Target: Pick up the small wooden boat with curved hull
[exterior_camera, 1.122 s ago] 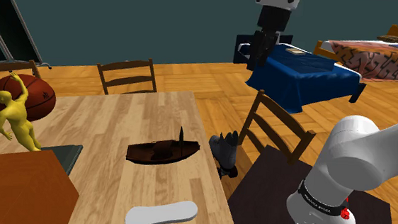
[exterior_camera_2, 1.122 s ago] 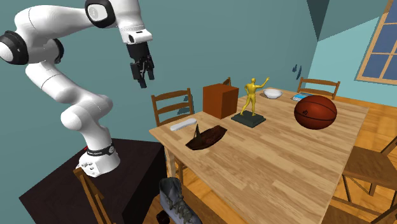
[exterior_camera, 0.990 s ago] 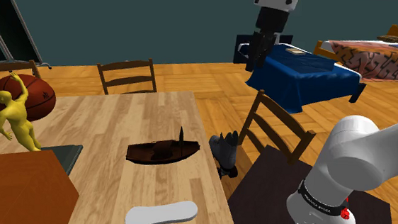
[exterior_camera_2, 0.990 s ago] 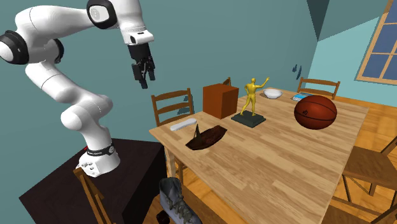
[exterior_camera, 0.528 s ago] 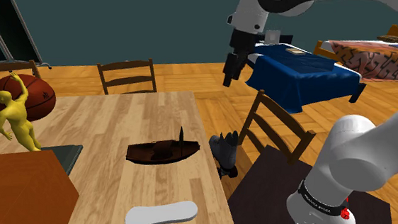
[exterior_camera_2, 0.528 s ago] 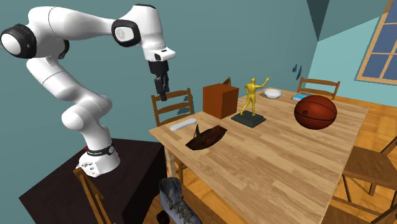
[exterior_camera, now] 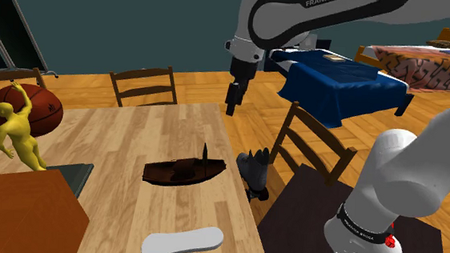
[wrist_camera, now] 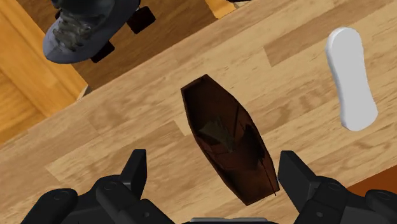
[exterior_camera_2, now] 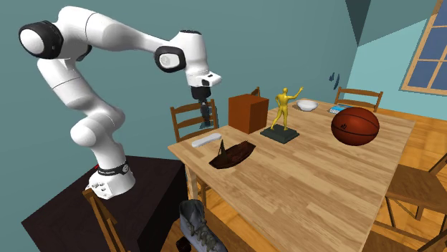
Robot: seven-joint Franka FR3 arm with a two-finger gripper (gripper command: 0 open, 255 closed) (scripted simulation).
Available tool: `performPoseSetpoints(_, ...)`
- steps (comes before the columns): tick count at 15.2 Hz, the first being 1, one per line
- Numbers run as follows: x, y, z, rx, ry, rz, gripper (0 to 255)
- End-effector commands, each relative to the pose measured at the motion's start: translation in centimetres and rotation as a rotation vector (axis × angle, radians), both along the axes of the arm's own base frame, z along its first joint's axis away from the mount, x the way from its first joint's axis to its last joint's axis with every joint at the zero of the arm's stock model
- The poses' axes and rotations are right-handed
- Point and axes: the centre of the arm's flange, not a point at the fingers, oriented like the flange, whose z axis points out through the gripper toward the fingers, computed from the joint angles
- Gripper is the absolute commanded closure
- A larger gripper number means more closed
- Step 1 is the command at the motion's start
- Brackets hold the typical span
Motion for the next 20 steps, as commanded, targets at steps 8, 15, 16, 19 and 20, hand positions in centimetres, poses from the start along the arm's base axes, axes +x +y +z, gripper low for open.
performPoseSetpoints(8,7.4,5.5,-7.8,-0.025,-0.029,0.179,0)
performPoseSetpoints(15,12.5,10.5,-13.8,-0.045,-0.051,0.317,0)
performPoseSetpoints(16,13.2,11.2,-14.6,-0.048,-0.054,0.337,0)
performPoseSetpoints(19,15.1,13.6,-17.1,-0.057,-0.063,0.396,0)
performPoseSetpoints(20,15.7,14.4,-18.0,-0.059,-0.066,0.415,0)
